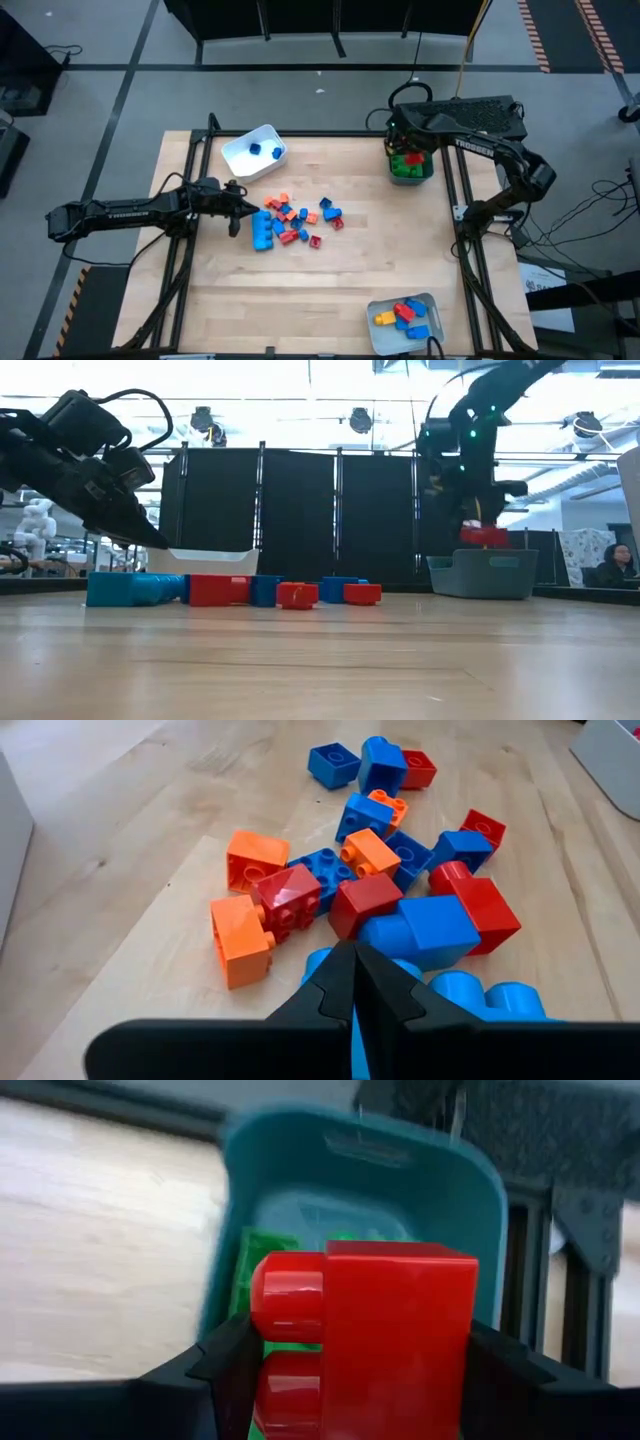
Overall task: Sort blocks by size
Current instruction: Put the large 3 stud red game piece into the blue bin, then put the 1 stud blue game piece into the gray bin
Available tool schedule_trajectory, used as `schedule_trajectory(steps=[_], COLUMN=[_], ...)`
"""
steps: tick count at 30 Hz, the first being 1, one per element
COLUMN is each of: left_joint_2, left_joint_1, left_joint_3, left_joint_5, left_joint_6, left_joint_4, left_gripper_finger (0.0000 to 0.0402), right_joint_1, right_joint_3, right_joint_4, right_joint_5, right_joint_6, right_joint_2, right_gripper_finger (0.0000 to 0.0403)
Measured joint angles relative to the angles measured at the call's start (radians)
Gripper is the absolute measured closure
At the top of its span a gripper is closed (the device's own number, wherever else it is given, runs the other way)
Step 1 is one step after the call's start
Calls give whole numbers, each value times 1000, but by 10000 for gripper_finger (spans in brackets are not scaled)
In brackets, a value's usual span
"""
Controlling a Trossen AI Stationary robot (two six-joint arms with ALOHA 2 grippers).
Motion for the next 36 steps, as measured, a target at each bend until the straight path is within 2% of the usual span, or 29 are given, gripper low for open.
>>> schedule_trajectory(steps=[8,10,13,15,20,26,30,33,36], left_joint_2=[0,0,0,0,0,0,0,0,0], left_joint_1=[0,0,0,0,0,0,0,0,0], left_joint_3=[0,0,0,0,0,0,0,0,0], left_joint_5=[0,-1,0,-1,0,-1,-1,0,-1], left_joint_6=[23,27,26,26,22,21,21,21,21], left_joint_4=[1,1,3,3,2,2,2,2,2], left_gripper_finger=[391,391,391,391,391,391,391,391,391], right_joint_1=[-17,-17,-17,-18,-22,22,122,234,359], right_joint_3=[-10,-10,-10,-10,-10,43,107,134,139], right_joint_4=[-86,-85,-56,-57,-40,85,227,332,400], right_joint_5=[-2,-1,-2,-2,-15,-203,-286,-295,-285], right_joint_6=[-3,8,34,47,-7,-100,-141,-203,-342], right_joint_2=[-2,-2,-2,-2,-3,-3,-3,-3,9], right_gripper_finger=[169,135,43,20,63,89,90,90,90])
